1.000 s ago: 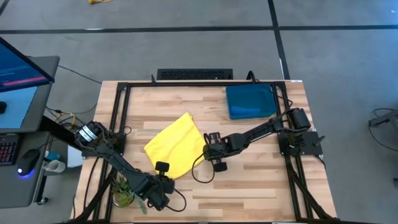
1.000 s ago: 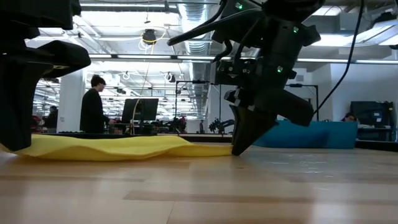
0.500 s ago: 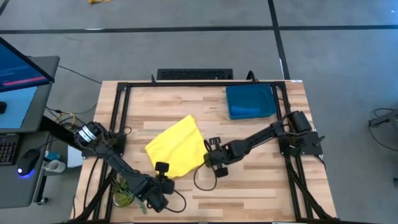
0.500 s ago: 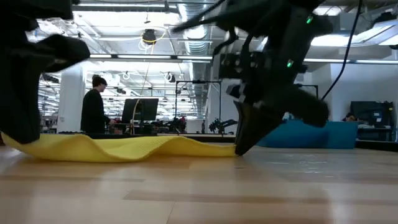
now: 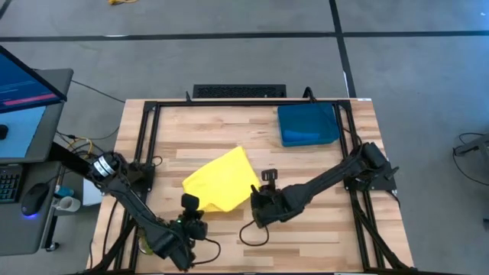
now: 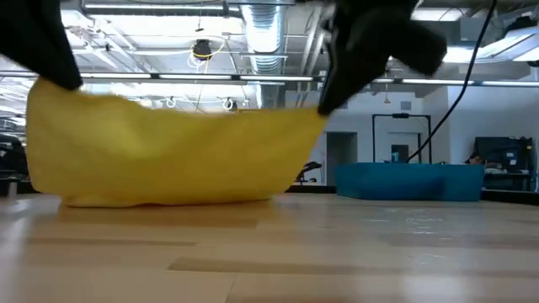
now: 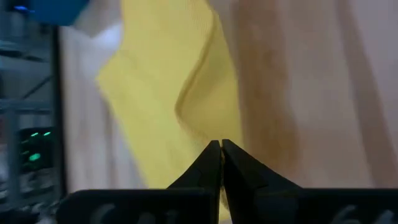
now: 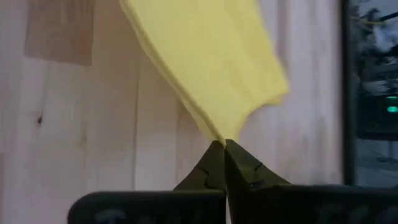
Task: Roll microfiber towels into tight, uniform cylinder then place into a basket
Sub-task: Roll the yellow microfiber cloth
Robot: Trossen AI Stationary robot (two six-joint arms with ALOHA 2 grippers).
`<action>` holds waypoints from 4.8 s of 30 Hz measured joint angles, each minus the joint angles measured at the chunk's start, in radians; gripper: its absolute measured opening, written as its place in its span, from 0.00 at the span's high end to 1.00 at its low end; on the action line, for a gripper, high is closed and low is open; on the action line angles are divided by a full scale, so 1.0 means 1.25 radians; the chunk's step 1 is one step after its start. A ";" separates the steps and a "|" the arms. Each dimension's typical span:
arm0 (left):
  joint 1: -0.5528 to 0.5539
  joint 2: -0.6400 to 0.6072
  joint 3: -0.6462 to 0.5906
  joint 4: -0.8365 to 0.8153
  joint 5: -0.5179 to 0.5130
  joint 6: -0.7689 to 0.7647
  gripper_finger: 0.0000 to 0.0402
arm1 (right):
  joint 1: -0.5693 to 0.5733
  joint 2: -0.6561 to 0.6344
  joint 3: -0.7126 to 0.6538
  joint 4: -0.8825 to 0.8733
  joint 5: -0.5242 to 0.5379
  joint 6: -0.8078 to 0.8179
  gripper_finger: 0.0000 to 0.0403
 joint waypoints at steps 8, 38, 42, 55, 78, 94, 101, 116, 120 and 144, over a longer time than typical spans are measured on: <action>-0.033 0.000 0.104 -0.261 -0.119 -0.101 1.00 | 0.024 -0.001 0.144 -0.147 0.092 0.035 0.99; -0.029 -0.227 0.362 -0.286 -0.209 -0.194 1.00 | 0.091 -0.002 0.613 -0.449 0.153 0.175 0.99; -0.027 -0.226 0.382 -0.274 -0.141 -0.201 1.00 | 0.119 -0.002 0.633 -0.450 0.111 0.187 0.98; -0.026 -0.226 0.465 -0.234 -0.051 -0.300 1.00 | 0.178 -0.013 0.677 -0.469 0.078 0.286 0.98; 0.111 -0.226 0.485 -0.245 -0.014 -0.130 1.00 | 0.074 -0.024 0.677 -0.503 -0.015 0.291 0.98; 0.102 -0.226 0.500 -0.084 0.220 -0.186 1.00 | 0.158 -0.070 0.677 -0.468 -0.216 0.432 0.98; 0.151 -0.226 0.499 -0.197 0.137 -0.122 1.00 | 0.142 -0.072 0.677 -0.509 -0.094 0.430 0.98; 0.393 -0.226 0.499 -0.288 -0.064 0.234 1.00 | -0.029 -0.071 0.677 -0.510 0.108 0.193 0.98; 0.463 -0.226 0.499 -0.288 -0.184 0.344 1.00 | -0.083 -0.071 0.677 -0.509 0.173 0.106 0.98; 0.325 -0.226 0.270 -0.283 0.281 -0.019 1.00 | 0.040 -0.061 0.456 -0.501 -0.148 0.378 0.98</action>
